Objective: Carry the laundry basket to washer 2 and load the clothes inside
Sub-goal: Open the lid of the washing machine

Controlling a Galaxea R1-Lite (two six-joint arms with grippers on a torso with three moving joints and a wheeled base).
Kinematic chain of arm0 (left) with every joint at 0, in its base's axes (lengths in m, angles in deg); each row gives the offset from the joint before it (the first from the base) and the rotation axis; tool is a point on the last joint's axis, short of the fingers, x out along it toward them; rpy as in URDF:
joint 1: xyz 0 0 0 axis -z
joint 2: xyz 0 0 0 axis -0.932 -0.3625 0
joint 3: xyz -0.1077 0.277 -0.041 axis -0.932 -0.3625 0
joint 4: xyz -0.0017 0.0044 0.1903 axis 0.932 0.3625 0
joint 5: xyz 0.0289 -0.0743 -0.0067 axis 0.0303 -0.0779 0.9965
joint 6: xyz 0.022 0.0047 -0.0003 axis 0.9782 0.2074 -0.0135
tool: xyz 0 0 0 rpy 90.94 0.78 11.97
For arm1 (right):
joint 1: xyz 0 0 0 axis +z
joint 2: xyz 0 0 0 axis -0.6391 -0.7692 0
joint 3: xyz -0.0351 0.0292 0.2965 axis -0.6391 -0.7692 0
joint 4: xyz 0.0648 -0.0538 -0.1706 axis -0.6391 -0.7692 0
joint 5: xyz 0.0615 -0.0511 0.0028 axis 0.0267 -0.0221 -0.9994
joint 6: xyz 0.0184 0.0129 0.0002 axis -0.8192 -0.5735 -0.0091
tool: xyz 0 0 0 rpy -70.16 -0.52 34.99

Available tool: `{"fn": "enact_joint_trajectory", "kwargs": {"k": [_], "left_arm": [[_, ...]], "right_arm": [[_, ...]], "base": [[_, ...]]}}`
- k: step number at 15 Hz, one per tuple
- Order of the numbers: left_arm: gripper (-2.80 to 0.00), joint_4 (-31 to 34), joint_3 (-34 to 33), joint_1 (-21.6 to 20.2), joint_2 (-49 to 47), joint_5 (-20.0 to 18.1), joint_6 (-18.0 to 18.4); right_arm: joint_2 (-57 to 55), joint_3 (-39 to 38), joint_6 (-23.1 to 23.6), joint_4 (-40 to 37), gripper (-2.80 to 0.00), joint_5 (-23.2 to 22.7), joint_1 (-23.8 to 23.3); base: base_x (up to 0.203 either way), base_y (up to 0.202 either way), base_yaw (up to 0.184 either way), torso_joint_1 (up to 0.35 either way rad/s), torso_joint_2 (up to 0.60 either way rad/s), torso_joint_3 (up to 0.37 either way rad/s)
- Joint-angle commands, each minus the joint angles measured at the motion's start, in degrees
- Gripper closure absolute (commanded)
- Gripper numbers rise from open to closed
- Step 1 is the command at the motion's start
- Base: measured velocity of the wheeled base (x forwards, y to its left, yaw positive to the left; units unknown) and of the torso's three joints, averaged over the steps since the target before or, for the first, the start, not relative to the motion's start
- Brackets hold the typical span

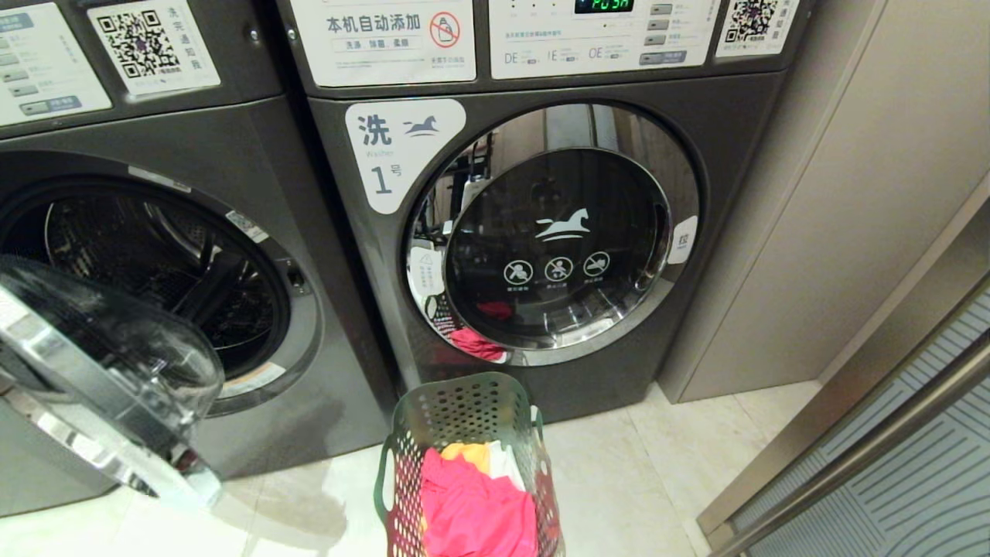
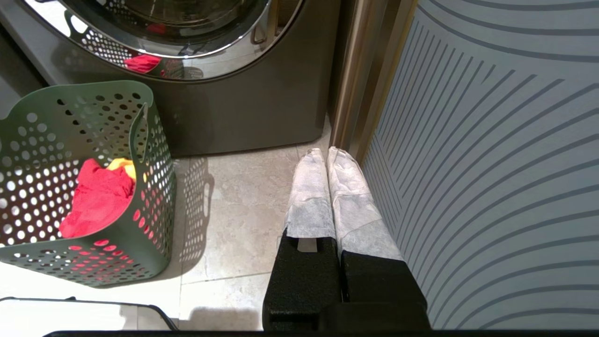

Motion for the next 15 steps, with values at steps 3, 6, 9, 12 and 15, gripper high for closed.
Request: {"fn": "enact_joint_trajectory", "kwargs": {"k": [3, 6, 9, 12, 15], "left_arm": [[-2.8, 15.5, 4.0, -2.1, 6.7, 15.4, 5.9], [-2.8, 30.6, 6.7, 5.2, 1.8, 36.1, 17.8], [-2.8, 33.2, 9.7, 16.9, -3.5, 44.0, 22.4], [-2.8, 33.6, 13.4, 21.5, -10.0, 45.7, 27.7], [-2.8, 33.4, 16.4, 26.5, -15.8, 48.8, 28.9]], "right_arm": [[-0.1, -0.4, 0.0, 0.0, 0.0, 0.0, 0.0], [-0.1, -0.4, 0.0, 0.0, 0.0, 0.0, 0.0], [-0.1, -0.4, 0.0, 0.0, 0.0, 0.0, 0.0], [-0.1, -0.4, 0.0, 0.0, 0.0, 0.0, 0.0], [-0.1, -0.4, 0.0, 0.0, 0.0, 0.0, 0.0]], "base": [[0.0, 0.0, 0.0, 0.0, 0.0, 0.0], [0.0, 0.0, 0.0, 0.0, 0.0, 0.0], [0.0, 0.0, 0.0, 0.0, 0.0, 0.0], [0.0, 0.0, 0.0, 0.0, 0.0, 0.0], [0.0, 0.0, 0.0, 0.0, 0.0, 0.0]]}}
